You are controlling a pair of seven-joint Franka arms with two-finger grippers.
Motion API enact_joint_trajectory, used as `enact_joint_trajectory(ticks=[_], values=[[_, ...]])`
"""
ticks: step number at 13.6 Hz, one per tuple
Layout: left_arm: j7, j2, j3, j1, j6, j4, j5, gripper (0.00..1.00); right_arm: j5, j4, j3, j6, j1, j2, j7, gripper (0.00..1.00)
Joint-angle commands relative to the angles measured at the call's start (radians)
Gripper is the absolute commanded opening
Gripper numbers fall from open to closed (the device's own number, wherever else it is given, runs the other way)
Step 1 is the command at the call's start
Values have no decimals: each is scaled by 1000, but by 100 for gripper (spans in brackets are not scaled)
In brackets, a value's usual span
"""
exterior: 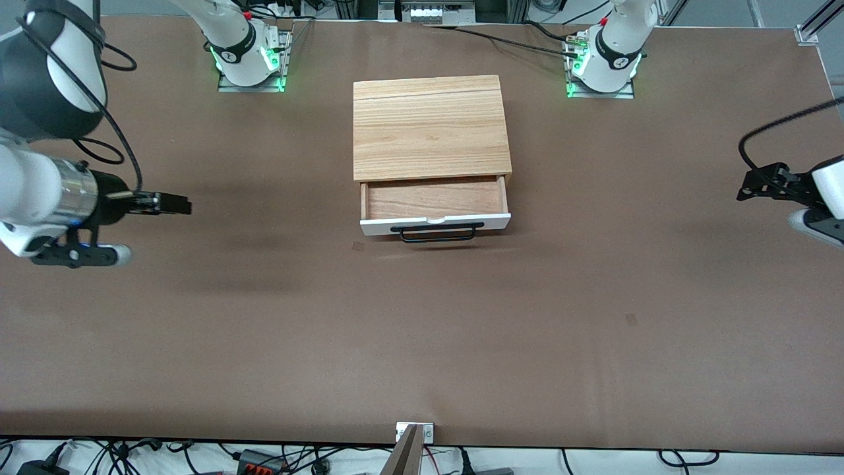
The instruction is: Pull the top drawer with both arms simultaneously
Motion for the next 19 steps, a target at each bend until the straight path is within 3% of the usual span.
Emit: enact_joint_trajectory(ticks=[1, 5, 8, 11, 16, 19], values=[[-254, -8, -22, -22, -42, 40, 55, 100, -35, -125, 41, 167, -91, -94, 4, 100], [-276, -36, -62, -8, -70, 39, 92, 100, -41, -171, 79, 212, -195, -142, -56, 100], [-287, -36, -67, -13, -70, 40, 51, 100, -108, -246, 79, 232, -186, -209, -88, 100], [-292, -33, -131, -31, -67, 42, 46, 100, -112, -263, 81, 186, -177, -229, -67, 100], [-276, -31, -126, 12, -69, 42, 22, 100, -112, -590, 81, 351, -175, -432, -68, 100], [-275, -36, -105, -5, -60, 39, -23, 100, -116, -612, 82, 353, -174, -450, -84, 100]])
